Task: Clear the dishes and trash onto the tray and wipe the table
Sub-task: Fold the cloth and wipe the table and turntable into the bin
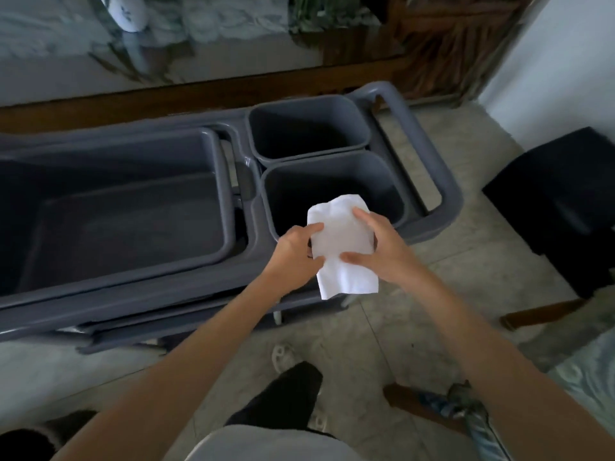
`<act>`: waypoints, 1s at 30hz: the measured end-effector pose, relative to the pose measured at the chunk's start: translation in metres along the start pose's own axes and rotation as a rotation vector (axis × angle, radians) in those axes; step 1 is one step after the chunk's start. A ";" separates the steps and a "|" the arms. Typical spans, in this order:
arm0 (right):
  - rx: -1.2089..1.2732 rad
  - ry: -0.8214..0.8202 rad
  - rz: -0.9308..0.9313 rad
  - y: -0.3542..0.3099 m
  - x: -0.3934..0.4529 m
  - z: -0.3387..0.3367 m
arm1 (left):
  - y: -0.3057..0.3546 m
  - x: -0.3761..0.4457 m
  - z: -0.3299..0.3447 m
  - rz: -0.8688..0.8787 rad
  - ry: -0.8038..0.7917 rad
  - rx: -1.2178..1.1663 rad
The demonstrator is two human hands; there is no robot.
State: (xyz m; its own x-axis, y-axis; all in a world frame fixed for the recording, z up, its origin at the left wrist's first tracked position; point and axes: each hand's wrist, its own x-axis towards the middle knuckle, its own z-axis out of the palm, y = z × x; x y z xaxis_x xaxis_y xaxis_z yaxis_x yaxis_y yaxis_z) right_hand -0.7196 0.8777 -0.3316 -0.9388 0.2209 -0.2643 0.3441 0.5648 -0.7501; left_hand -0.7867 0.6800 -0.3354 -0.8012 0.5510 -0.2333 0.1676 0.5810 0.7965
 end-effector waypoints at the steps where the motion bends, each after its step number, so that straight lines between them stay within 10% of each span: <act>1: -0.056 -0.019 -0.001 0.003 0.005 -0.003 | -0.003 0.004 0.004 -0.016 0.004 0.022; 12: -0.755 -0.090 -0.116 -0.004 0.026 -0.022 | 0.008 0.020 -0.009 0.036 0.057 0.526; 19: -0.919 -0.358 -0.346 -0.008 0.060 -0.007 | -0.004 0.050 0.018 0.099 -0.211 0.743; 30: -0.960 -0.363 -0.426 0.010 0.077 0.000 | -0.008 0.060 0.019 0.156 -0.193 0.877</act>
State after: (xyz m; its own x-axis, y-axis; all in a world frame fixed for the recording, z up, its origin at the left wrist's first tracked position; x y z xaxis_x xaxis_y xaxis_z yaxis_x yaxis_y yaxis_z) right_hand -0.7882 0.9007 -0.3594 -0.8780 -0.2954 -0.3766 -0.2859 0.9547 -0.0823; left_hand -0.8257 0.7195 -0.3665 -0.6361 0.7063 -0.3106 0.7058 0.6953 0.1355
